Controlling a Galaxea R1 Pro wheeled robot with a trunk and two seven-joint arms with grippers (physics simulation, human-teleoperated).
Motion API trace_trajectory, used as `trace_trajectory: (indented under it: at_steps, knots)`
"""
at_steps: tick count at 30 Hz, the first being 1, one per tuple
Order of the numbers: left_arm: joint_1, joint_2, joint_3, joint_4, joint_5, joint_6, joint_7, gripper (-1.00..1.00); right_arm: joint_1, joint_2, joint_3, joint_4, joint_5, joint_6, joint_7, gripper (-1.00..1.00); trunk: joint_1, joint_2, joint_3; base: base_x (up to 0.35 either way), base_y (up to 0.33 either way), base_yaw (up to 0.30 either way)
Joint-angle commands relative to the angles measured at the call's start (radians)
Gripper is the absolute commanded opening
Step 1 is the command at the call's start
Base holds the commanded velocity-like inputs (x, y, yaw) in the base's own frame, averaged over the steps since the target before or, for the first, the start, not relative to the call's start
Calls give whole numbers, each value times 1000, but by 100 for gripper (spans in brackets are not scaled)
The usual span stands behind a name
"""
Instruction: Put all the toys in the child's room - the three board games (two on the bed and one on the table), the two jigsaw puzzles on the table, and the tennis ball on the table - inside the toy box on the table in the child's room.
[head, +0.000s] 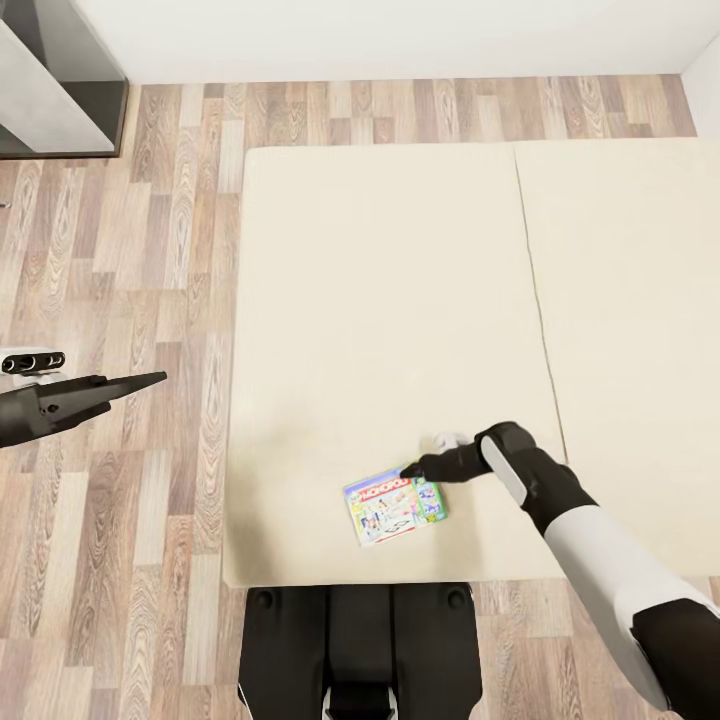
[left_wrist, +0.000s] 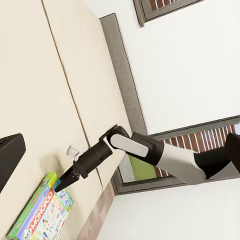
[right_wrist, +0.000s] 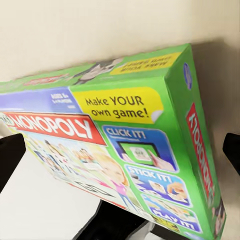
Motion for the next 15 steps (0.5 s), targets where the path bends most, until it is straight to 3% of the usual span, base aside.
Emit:
trace_trajectory:
  at_steps: [1,15]
  knots:
    - [0,0,0,0,-1,11,-4,100,-1,-1,3,2,12,0,9,100,1,-2,-1,0,0,0]
    - [0,0,-1,0,-1,9,-4,100,0,5,7,11,12,-5,9,100,1,-2,-1,0,0,0]
